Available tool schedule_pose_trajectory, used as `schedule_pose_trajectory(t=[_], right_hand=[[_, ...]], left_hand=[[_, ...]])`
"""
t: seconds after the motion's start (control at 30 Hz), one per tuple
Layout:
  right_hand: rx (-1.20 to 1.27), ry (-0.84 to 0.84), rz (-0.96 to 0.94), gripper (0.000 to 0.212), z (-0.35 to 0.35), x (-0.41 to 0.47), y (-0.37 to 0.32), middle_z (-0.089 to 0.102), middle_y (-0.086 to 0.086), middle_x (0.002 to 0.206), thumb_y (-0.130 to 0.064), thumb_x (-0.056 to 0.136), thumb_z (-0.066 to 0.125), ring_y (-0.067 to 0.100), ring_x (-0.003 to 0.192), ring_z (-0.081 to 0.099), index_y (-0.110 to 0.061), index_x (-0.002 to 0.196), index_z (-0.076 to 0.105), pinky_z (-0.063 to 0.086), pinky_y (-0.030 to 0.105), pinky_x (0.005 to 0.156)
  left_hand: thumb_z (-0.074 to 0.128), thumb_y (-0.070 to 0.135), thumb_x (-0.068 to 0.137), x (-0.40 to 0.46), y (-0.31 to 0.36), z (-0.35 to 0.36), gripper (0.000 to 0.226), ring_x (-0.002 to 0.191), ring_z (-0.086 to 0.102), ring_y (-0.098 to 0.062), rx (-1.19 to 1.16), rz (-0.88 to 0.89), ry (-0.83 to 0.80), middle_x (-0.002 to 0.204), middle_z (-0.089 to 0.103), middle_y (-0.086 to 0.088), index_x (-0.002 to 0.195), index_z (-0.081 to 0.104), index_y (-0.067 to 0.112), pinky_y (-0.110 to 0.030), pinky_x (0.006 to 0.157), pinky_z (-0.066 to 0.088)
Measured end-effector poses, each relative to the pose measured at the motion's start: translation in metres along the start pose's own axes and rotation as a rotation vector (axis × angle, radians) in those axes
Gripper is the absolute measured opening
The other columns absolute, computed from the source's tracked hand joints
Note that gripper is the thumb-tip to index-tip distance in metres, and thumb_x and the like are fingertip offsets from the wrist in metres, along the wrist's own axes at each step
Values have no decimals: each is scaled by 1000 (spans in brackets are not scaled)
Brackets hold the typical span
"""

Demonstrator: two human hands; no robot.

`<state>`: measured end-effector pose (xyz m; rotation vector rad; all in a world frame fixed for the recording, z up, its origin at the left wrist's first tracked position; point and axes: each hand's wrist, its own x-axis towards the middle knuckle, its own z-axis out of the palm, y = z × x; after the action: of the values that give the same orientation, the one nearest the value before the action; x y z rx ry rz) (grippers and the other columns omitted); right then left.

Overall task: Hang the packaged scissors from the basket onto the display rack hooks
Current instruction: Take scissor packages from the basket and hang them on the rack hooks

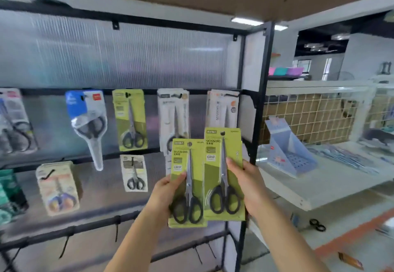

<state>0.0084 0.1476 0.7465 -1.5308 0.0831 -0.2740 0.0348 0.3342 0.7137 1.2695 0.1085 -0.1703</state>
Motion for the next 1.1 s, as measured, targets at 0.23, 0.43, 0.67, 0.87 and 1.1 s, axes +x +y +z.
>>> schedule_pose_trajectory(t=[0.23, 0.43, 0.67, 0.87, 1.1], right_hand=[[-1, -200, -63, 10, 90, 2, -16, 66, -17, 98, -36, 89, 62, 6, 99, 58, -29, 95, 64, 39, 27, 77], [35, -268, -72, 8, 154, 2, -33, 56, -21, 84, -32, 93, 57, -9, 75, 47, -25, 93, 60, 35, 17, 63], [27, -203, -131, 12, 195, 27, -59, 51, -22, 78, -35, 94, 55, -9, 68, 44, -31, 83, 53, 34, 10, 61], [4, -100, -131, 28, 215, 31, -67, 64, 19, 107, -32, 94, 55, 25, 94, 61, -5, 98, 63, 38, 14, 78], [-85, -78, -109, 46, 226, 48, -63, 61, 23, 112, -37, 92, 56, 30, 103, 58, 5, 112, 56, 43, 31, 88]], left_hand=[[71, 33, 79, -31, 44, -81, 32, 79, 63, -33, -38, 86, 246, 93, 70, -19, 99, 66, 8, -48, 73, 56], [69, 32, 79, -33, 77, -137, 26, 67, 62, -28, -49, 192, 307, 86, 68, -17, 91, 64, 9, -36, 60, 52], [66, 29, 83, -1, 111, -161, 18, 53, 65, -18, -58, 275, 178, 68, 70, -8, 83, 63, 11, -25, 47, 50], [60, 26, 90, 17, 120, -177, 19, 57, 68, -22, -52, 281, 130, 76, 73, -10, 95, 63, 7, -27, 46, 52], [60, 28, 89, 17, 123, -179, 23, 56, 65, -25, -69, 274, 155, 75, 71, -12, 94, 62, 5, -32, 50, 54]])
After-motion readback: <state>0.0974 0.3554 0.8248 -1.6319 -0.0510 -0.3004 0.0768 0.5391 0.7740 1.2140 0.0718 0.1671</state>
